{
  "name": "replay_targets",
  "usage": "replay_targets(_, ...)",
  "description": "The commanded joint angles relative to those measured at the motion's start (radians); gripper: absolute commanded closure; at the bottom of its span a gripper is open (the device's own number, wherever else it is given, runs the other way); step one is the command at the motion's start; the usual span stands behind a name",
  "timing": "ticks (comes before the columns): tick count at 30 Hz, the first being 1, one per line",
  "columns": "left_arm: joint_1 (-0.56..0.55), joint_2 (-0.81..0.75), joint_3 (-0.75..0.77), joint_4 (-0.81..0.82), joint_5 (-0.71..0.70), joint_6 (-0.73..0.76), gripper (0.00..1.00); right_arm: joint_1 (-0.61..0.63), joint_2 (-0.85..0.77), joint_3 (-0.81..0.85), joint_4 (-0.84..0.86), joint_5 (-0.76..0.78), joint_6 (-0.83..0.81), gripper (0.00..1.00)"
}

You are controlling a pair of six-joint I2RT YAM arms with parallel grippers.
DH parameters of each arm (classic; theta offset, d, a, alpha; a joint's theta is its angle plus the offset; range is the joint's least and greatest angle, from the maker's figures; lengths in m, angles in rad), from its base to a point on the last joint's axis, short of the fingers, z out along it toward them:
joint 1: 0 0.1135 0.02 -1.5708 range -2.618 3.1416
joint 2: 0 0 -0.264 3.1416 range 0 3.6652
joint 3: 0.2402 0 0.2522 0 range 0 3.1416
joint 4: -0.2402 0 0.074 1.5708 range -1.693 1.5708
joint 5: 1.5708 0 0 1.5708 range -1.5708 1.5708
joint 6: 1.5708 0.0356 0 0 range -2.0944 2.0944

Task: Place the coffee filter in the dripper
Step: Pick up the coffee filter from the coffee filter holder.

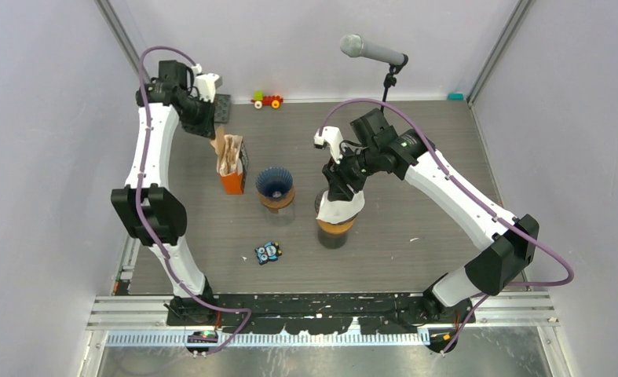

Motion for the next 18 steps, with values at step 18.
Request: replay_targets(18, -0.103, -0.367, 0.107, -0.051, 0.43, 0.021, 1.0, -0.004, -0.006, 0.315, -0.042, 0.013, 0.065, 0.36)
